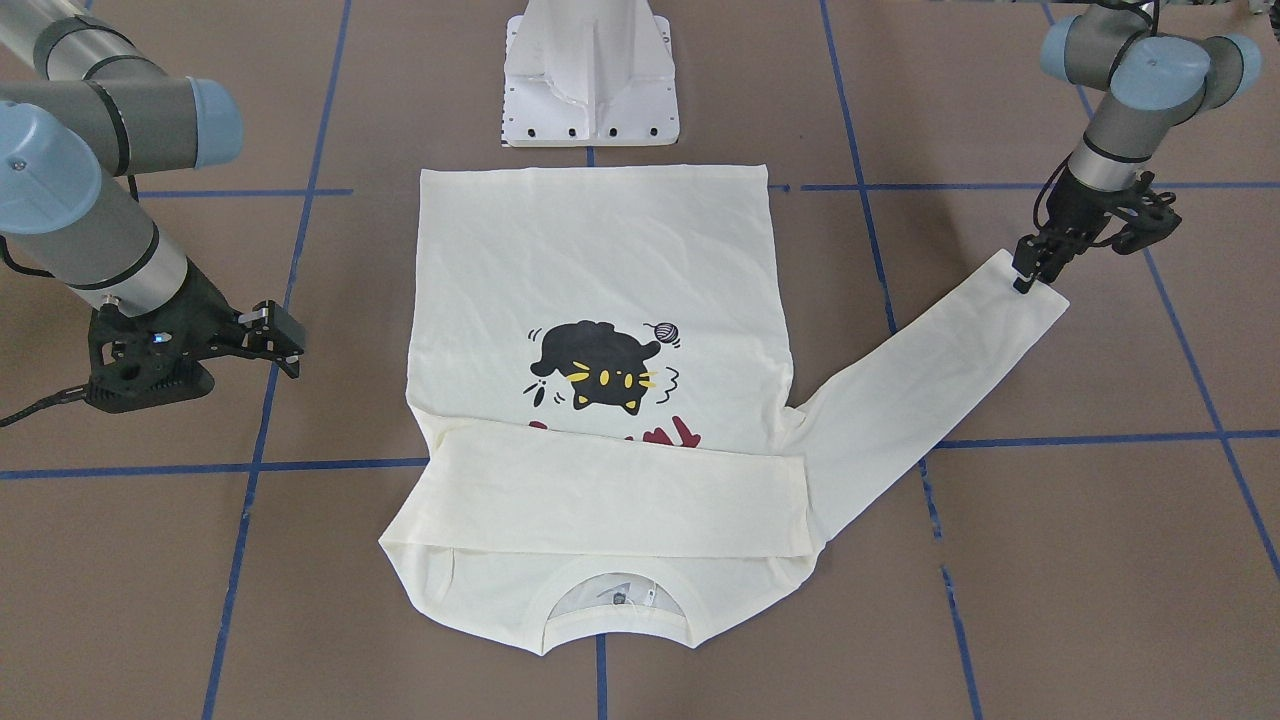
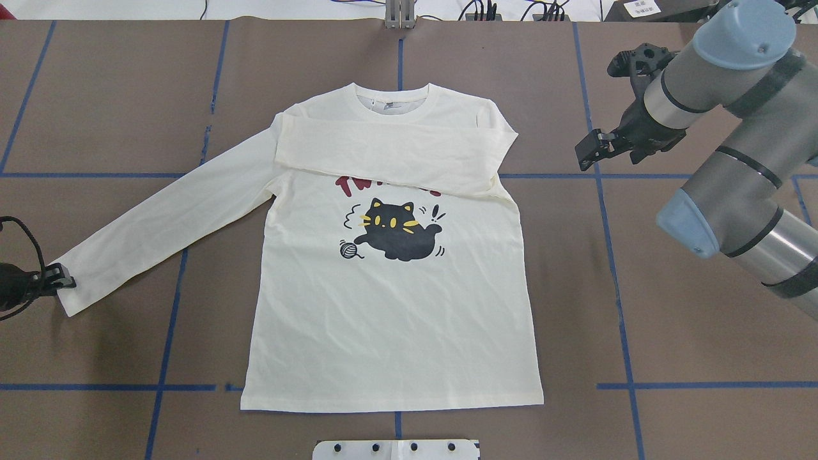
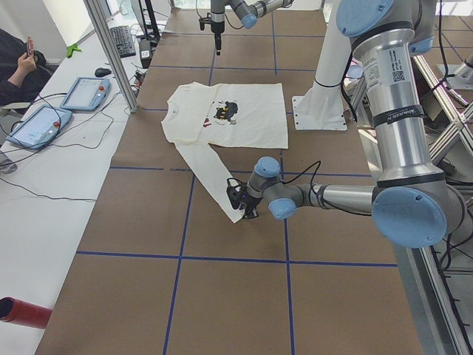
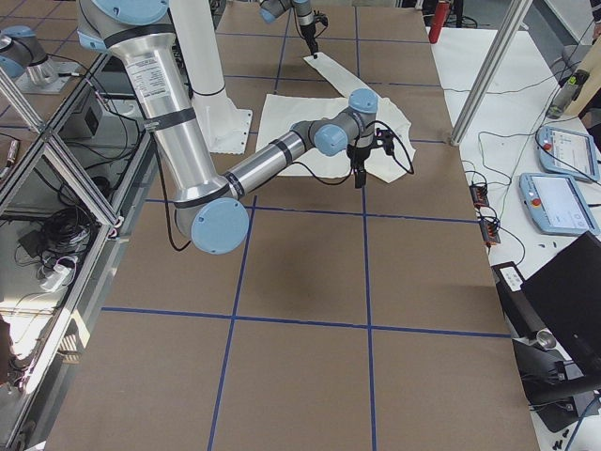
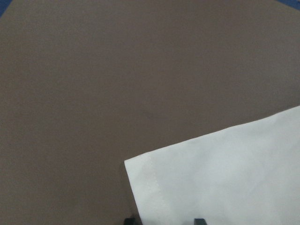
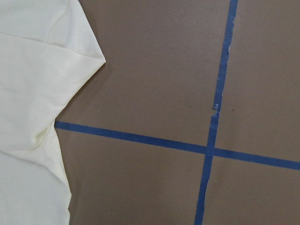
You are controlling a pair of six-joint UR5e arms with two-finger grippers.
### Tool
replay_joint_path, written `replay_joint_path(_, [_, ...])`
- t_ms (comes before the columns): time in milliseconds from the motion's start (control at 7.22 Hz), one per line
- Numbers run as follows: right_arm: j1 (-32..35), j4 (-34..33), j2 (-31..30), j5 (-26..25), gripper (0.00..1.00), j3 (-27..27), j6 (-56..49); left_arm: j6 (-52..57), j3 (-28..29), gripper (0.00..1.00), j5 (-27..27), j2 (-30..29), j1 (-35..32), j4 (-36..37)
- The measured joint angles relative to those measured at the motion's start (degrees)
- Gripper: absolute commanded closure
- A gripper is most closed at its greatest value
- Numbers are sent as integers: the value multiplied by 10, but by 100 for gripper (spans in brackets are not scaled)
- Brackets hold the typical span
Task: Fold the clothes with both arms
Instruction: 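Move the left gripper down to the cuff of the other sleeve, then close the left gripper on the cuff and lift it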
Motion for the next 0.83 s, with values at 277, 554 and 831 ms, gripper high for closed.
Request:
replay_joint_path(277, [0,0,0,0,0,0,1,-1,-3,100,0,-1,0,1])
replay_joint_path(554, [1,0,-2,0,0,0,0,-1,-10,100,0,0,0,1])
replay_joint_path(831, [5,0,-11,1,0,3,0,0,-43,100,-2,-5,-1,40])
